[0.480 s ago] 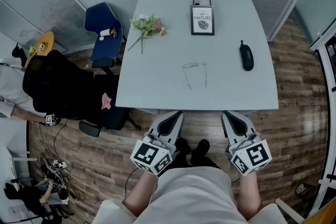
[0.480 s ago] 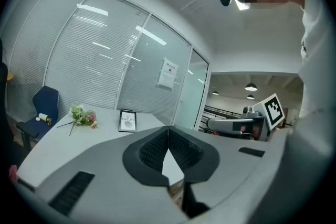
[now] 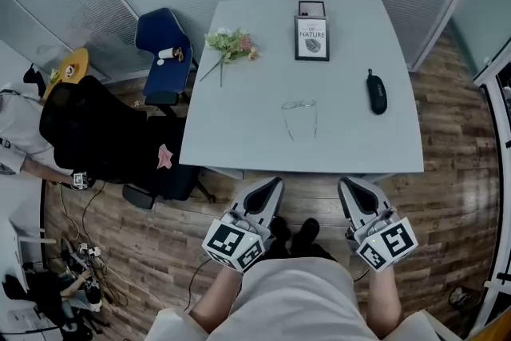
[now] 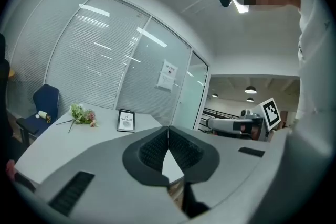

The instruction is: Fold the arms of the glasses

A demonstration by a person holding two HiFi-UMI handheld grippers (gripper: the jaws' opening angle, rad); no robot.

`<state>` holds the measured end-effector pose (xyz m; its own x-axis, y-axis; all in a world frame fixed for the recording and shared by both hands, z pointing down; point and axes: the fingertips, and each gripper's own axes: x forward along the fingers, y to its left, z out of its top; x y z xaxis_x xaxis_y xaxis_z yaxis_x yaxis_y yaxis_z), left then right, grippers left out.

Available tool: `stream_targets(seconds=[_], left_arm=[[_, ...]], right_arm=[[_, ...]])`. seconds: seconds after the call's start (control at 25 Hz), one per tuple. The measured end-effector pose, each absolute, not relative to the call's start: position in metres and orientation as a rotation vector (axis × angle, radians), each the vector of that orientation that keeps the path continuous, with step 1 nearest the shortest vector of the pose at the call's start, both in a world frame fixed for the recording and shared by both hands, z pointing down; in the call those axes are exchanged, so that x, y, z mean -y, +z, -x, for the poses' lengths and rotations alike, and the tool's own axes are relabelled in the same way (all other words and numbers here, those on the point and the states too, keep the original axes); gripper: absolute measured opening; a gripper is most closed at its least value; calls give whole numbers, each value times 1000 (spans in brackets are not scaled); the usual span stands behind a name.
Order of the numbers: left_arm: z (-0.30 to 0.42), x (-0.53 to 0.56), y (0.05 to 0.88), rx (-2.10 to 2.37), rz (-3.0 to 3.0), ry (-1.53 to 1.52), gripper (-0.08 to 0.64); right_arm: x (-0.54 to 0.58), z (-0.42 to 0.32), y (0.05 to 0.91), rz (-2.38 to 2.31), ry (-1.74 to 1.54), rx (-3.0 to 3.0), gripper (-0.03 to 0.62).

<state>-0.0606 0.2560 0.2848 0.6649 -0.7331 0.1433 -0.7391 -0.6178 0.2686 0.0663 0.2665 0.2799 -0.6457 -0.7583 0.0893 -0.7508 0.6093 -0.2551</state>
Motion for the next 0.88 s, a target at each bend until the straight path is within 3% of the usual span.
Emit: stream_targets(seconds=[0.56, 0.68, 0.76, 0.84, 0.88], left_arm=[[49, -264, 298, 1188, -2579, 75, 18], [44, -266, 296, 1171, -2612, 86, 41], [41, -265, 295, 1162, -2638, 104, 161], [42, -264, 297, 1172, -2644, 123, 161], [44, -263, 298, 1179, -2636, 122, 161]], right_arm=[[-273, -90, 304, 1457, -428, -2795, 10], [-274, -87, 307, 1442, -426, -2817, 57], [-271, -85, 308, 1437, -425, -2821, 124], [-268, -85, 309, 1432, -435, -2822, 186], [-265, -85, 310, 1429, -446, -2821, 186]])
